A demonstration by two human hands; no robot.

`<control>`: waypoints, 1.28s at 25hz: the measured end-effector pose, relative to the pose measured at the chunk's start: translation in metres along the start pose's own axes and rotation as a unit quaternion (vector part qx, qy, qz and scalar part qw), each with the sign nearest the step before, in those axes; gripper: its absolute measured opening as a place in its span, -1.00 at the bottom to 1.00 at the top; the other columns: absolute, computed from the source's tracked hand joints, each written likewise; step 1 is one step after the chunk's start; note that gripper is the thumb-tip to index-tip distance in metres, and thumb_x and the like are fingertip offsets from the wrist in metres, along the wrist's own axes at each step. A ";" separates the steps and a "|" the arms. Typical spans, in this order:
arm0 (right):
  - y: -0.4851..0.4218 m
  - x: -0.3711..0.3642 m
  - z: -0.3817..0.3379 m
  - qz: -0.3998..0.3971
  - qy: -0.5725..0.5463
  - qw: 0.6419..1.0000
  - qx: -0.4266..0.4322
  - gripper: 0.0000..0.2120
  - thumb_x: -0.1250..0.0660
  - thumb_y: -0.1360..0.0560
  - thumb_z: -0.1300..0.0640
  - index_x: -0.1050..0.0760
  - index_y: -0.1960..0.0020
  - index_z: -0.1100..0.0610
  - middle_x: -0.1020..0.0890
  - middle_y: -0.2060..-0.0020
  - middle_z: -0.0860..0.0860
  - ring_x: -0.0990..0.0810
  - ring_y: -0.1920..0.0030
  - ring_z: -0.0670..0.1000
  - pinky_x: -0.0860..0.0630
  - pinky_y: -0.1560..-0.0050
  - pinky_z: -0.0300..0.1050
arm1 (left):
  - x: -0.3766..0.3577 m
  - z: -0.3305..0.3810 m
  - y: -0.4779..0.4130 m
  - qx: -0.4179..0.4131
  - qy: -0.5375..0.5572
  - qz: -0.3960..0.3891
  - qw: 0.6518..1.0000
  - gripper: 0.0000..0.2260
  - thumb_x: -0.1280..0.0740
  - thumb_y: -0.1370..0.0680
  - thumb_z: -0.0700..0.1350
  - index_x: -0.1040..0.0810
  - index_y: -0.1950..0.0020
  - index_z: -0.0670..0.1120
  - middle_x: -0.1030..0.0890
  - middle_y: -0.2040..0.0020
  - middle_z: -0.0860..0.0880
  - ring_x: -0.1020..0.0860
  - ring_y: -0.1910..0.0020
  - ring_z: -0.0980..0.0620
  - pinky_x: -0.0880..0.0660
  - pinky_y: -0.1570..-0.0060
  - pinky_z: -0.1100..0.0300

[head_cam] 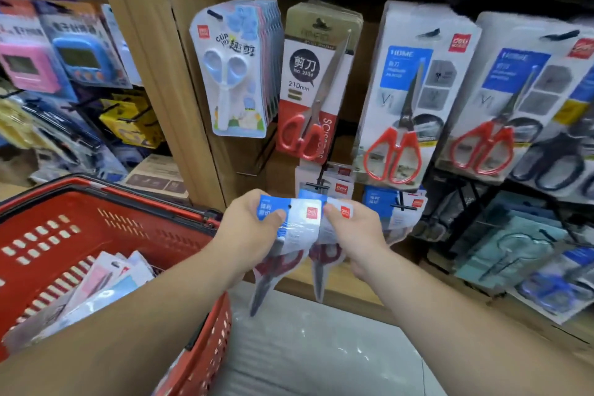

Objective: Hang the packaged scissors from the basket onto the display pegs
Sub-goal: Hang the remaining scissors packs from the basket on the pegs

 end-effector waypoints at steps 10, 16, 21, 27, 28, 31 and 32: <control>-0.034 -0.016 -0.008 0.053 0.006 0.997 0.056 -0.83 -0.46 -0.60 0.17 -0.71 -0.16 0.01 -0.64 0.02 -0.17 -0.59 -0.17 -0.02 -0.54 -0.34 0.02 | -0.004 -0.010 -0.012 0.019 -0.009 -0.031 0.999 -0.91 -0.38 -0.67 -0.12 -0.54 0.00 -0.09 -0.64 0.10 -0.02 -0.59 0.18 0.10 -0.45 0.40 0.37; -0.039 -0.002 -0.013 0.111 0.050 0.992 0.022 -0.87 -0.53 -0.55 0.04 -0.61 0.10 0.04 -0.68 0.19 -0.06 -0.65 0.07 0.04 -0.54 0.01 -0.06 | -0.008 -0.009 -0.012 0.036 0.029 -0.034 0.998 -0.93 -0.40 -0.67 -0.11 -0.58 -0.03 -0.08 -0.66 0.06 0.00 -0.68 0.06 0.08 -0.48 0.42 0.37; -0.010 -0.012 -0.010 0.030 -0.034 0.997 -0.065 -0.84 -0.30 -0.69 0.05 -0.53 -0.22 0.07 -0.70 -0.07 0.00 -0.64 0.00 -0.03 -0.55 0.09 -0.09 | -0.007 -0.002 -0.010 0.041 0.062 -0.032 0.997 -0.96 -0.39 -0.68 -0.11 -0.59 -0.06 -0.06 -0.65 0.08 0.03 -0.65 0.26 0.21 -0.46 0.47 0.42; 0.006 0.012 -0.010 -0.035 -0.010 0.999 -0.005 -0.88 -0.33 -0.68 0.03 -0.56 -0.14 0.05 -0.66 -0.05 -0.13 -0.62 -0.18 -0.02 -0.63 -0.23 0.06 | -0.015 0.000 -0.010 0.048 0.094 -0.050 0.993 -0.93 -0.36 -0.69 -0.15 -0.63 -0.14 -0.09 -0.69 -0.01 -0.04 -0.68 0.14 0.11 -0.51 0.41 0.40; 0.006 0.008 -0.008 -0.074 -0.004 0.997 -0.023 -0.89 -0.35 -0.67 0.07 -0.60 -0.17 0.05 -0.72 -0.06 -0.08 -0.67 -0.14 -0.02 -0.68 -0.17 0.05 | -0.017 0.000 -0.011 0.048 0.095 -0.053 0.993 -0.92 -0.36 -0.69 -0.15 -0.63 -0.15 -0.08 -0.69 -0.03 -0.06 -0.69 0.11 0.07 -0.52 0.40 0.39; 0.001 0.010 -0.011 -0.133 0.026 0.991 -0.010 -0.94 -0.44 -0.62 0.19 -0.66 -0.07 0.09 -0.78 0.07 0.04 -0.71 0.05 0.01 -0.67 -0.05 0.03 | -0.021 -0.001 -0.015 0.042 0.103 -0.045 0.993 -0.90 -0.35 -0.69 -0.17 -0.66 -0.15 -0.06 -0.71 -0.01 -0.04 -0.68 0.13 0.09 -0.53 0.38 0.38; -0.001 0.014 -0.012 -0.124 0.024 0.992 0.005 -0.98 -0.48 -0.58 0.21 -0.67 0.04 0.14 -0.78 0.11 0.11 -0.69 0.12 0.07 -0.64 0.01 0.07 | -0.022 -0.001 -0.015 0.038 0.100 -0.041 0.993 -0.88 -0.34 -0.70 -0.17 -0.67 -0.15 -0.05 -0.71 0.00 -0.02 -0.69 0.13 0.11 -0.54 0.37 0.38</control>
Point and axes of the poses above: each hand's wrist, its own y-axis away from the middle knuckle, its own x-axis out of the back of the hand, z = x × y, the point moved 4 cm from there along -y, towards the middle knuckle
